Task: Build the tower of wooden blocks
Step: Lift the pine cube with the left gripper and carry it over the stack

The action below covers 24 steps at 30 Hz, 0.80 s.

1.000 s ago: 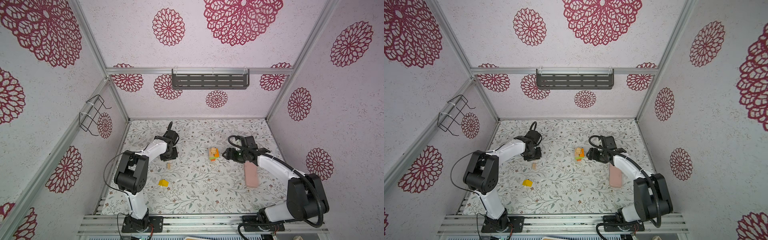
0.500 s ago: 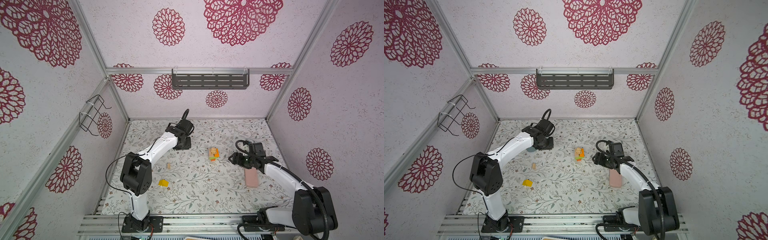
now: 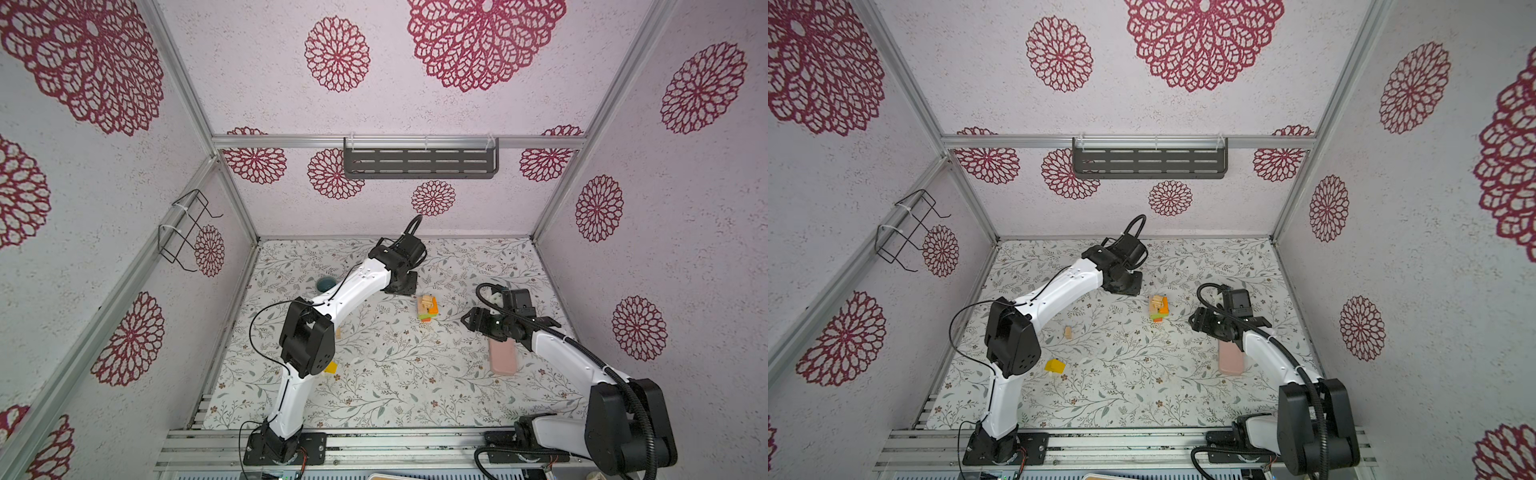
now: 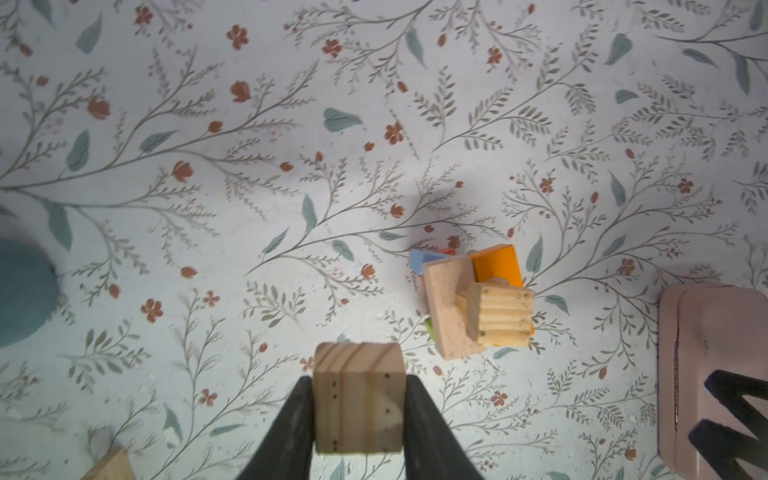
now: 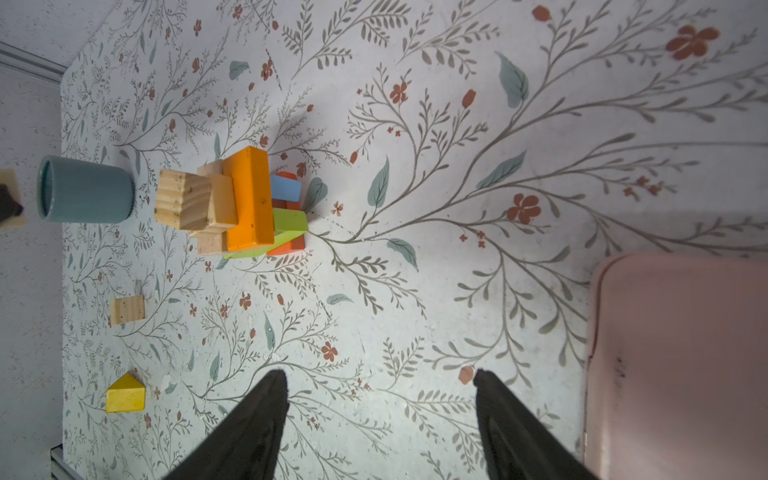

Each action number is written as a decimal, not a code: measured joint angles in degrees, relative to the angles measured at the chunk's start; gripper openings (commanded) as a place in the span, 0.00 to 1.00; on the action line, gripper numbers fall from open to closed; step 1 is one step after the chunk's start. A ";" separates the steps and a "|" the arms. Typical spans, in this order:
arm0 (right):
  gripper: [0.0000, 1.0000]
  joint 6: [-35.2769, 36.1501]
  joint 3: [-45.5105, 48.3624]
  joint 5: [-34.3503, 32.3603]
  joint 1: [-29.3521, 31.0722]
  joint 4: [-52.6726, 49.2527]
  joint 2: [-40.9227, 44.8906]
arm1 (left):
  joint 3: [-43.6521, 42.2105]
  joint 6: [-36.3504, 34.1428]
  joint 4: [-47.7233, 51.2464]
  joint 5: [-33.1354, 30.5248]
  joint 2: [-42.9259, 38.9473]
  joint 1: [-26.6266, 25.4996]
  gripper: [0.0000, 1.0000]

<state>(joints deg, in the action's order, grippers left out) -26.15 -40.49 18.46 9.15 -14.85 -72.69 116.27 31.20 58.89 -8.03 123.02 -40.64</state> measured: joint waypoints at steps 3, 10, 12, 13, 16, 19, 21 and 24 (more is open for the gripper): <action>0.74 0.00 0.00 0.04 -0.24 0.00 0.09 | 4.79 -0.98 1.81 0.24 2.91 -1.44 0.35; 0.74 0.02 0.00 0.07 -0.59 -0.11 0.09 | 12.17 -1.86 4.70 1.33 7.28 -3.32 0.35; 0.74 0.02 0.00 0.11 -0.63 -0.13 0.09 | 13.31 -1.97 5.25 1.44 8.04 -3.54 0.35; 0.74 0.02 0.00 0.13 -0.66 -0.15 0.09 | 13.66 -2.03 5.46 1.51 8.28 -3.65 0.35; 0.74 0.02 0.00 0.28 -0.66 -0.20 0.13 | 14.36 -2.05 5.75 1.79 8.83 -4.09 0.35; 0.74 0.02 0.00 0.39 -0.66 -0.20 0.15 | 15.41 -2.05 5.86 2.16 9.53 -4.66 0.35; 0.74 0.02 0.00 0.44 -0.66 -0.20 0.17 | 16.02 -2.05 5.79 2.36 10.14 -5.14 0.35; 0.74 0.02 0.00 0.44 -0.66 -0.22 0.17 | 16.02 -2.03 5.73 2.67 10.82 -5.66 0.35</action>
<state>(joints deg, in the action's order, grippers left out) -26.13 -40.49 18.90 8.49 -15.07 -72.51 132.29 29.17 64.62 -5.37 133.84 -46.30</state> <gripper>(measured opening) 0.743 0.356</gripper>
